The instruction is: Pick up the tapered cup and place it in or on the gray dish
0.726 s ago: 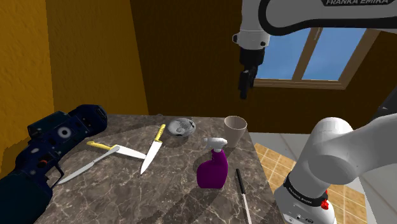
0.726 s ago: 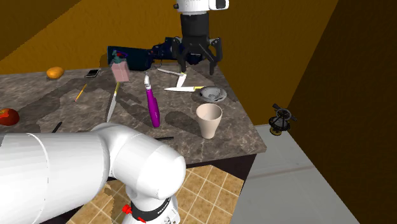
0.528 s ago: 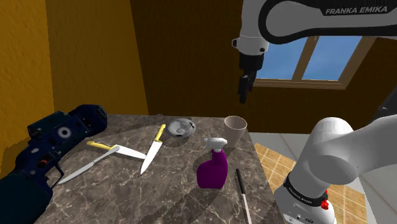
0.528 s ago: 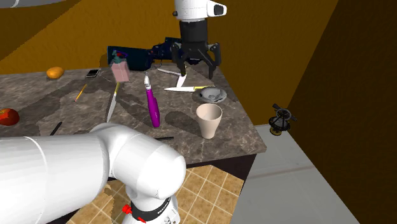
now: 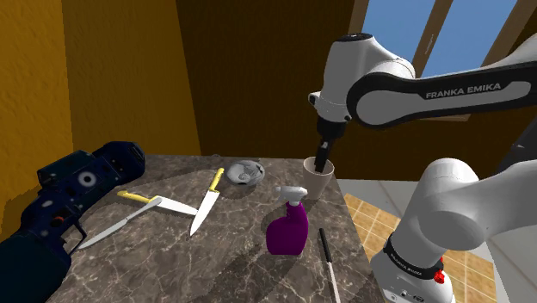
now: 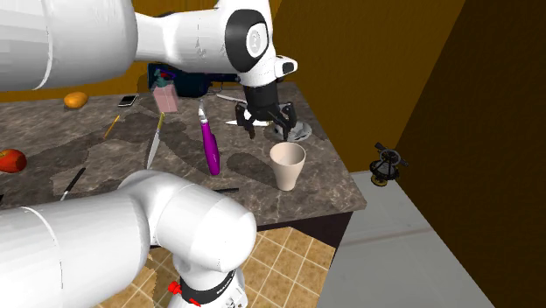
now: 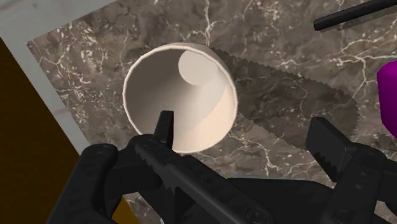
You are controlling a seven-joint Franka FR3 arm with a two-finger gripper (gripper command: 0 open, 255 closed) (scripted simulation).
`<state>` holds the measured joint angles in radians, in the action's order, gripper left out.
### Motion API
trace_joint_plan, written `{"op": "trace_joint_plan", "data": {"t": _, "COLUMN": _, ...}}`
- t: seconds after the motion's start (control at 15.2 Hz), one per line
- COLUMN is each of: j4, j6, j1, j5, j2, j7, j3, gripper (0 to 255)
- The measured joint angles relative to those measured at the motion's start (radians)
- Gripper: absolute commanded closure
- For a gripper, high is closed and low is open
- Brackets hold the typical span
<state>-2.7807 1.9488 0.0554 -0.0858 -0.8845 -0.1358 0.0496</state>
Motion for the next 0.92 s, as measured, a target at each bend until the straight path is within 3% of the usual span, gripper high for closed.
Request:
{"op": "trace_joint_plan", "data": {"t": 0.33, "j4": -0.119, "j6": 0.185, "j1": 0.005, "j5": -0.018, "j2": 0.024, "j7": 0.001, "j3": 0.007, "gripper": 0}}
{"op": "trace_joint_plan", "data": {"t": 0.66, "j4": -0.165, "j6": 0.295, "j1": -0.006, "j5": -0.030, "j2": 0.085, "j7": 0.006, "j3": 0.005, "gripper": 0}}
{"op": "trace_joint_plan", "data": {"t": 0.92, "j4": -0.178, "j6": 0.317, "j1": -0.010, "j5": -0.034, "j2": 0.092, "j7": 0.005, "j3": 0.003, "gripper": 0}}
